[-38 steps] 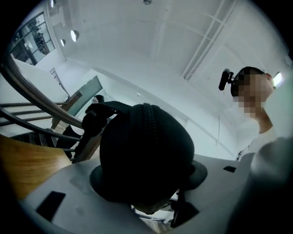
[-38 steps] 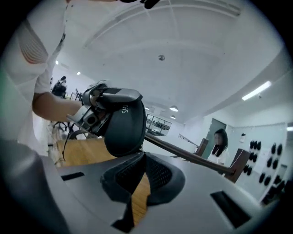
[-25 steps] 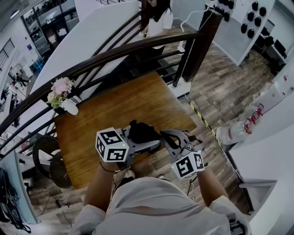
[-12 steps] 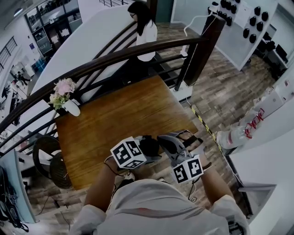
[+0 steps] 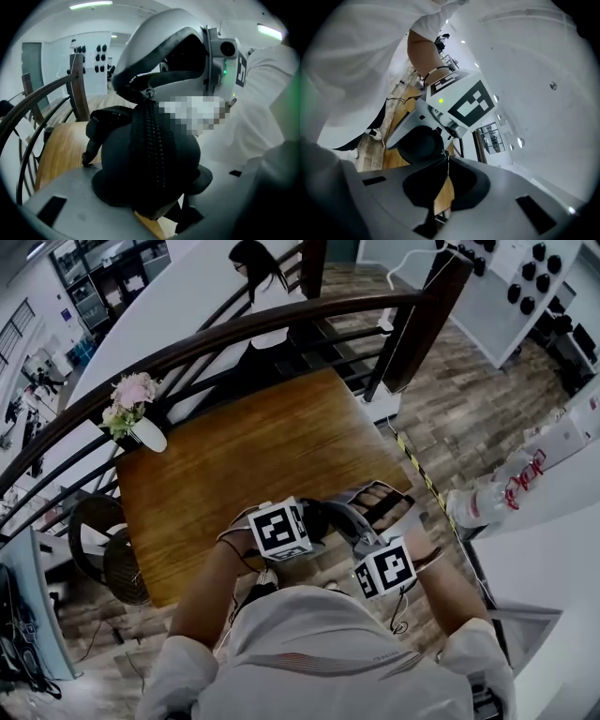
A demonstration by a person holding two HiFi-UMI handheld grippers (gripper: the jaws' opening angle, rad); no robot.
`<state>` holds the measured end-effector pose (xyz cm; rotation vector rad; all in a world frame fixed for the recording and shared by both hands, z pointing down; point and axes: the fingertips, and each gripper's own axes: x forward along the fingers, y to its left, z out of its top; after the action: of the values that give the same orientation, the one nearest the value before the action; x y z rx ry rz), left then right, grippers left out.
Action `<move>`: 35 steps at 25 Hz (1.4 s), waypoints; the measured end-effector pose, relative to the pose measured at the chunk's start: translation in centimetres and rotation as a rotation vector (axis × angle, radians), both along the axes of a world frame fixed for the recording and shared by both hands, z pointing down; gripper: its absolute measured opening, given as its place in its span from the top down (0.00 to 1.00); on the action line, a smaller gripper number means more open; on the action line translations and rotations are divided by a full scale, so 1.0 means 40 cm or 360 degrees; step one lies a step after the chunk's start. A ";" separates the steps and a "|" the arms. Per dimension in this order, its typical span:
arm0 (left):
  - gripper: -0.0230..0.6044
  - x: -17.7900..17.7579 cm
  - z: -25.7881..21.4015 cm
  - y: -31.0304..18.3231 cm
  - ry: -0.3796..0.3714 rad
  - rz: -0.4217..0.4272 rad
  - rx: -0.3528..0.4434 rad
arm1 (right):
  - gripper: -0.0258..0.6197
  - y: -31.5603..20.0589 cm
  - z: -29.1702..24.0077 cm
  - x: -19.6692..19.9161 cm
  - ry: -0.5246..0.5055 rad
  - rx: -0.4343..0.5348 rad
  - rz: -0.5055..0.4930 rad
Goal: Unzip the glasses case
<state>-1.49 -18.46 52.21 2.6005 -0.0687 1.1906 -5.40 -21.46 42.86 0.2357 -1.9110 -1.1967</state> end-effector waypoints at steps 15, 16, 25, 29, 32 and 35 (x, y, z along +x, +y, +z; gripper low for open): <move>0.55 -0.007 0.082 0.021 -0.0044 0.0034 0.0010 | 0.82 0.016 0.059 -0.017 -0.0055 -0.0196 0.0048; 0.55 -0.002 0.062 0.004 0.0057 -0.0056 0.0019 | 0.80 -0.001 0.038 -0.009 -0.0174 -0.0251 0.0116; 0.55 -0.186 -0.209 -0.223 0.0705 -0.1193 0.0661 | 0.88 -0.207 -0.097 0.179 -0.1421 -0.0685 0.0940; 0.55 -0.330 -0.320 -0.255 0.0952 -0.1672 0.0860 | 0.88 -0.246 -0.094 0.256 -0.1730 -0.0765 0.1120; 0.55 -0.368 -0.343 -0.246 0.1010 -0.1752 0.0923 | 0.88 -0.257 -0.089 0.279 -0.1865 -0.0802 0.1182; 0.55 -0.370 -0.344 -0.239 0.1005 -0.1750 0.0943 | 0.88 -0.256 -0.086 0.280 -0.1879 -0.0799 0.1196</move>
<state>-16.30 -28.02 38.43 2.4999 -1.6337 -0.0707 5.79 -31.70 39.41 1.4625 -2.5827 0.0532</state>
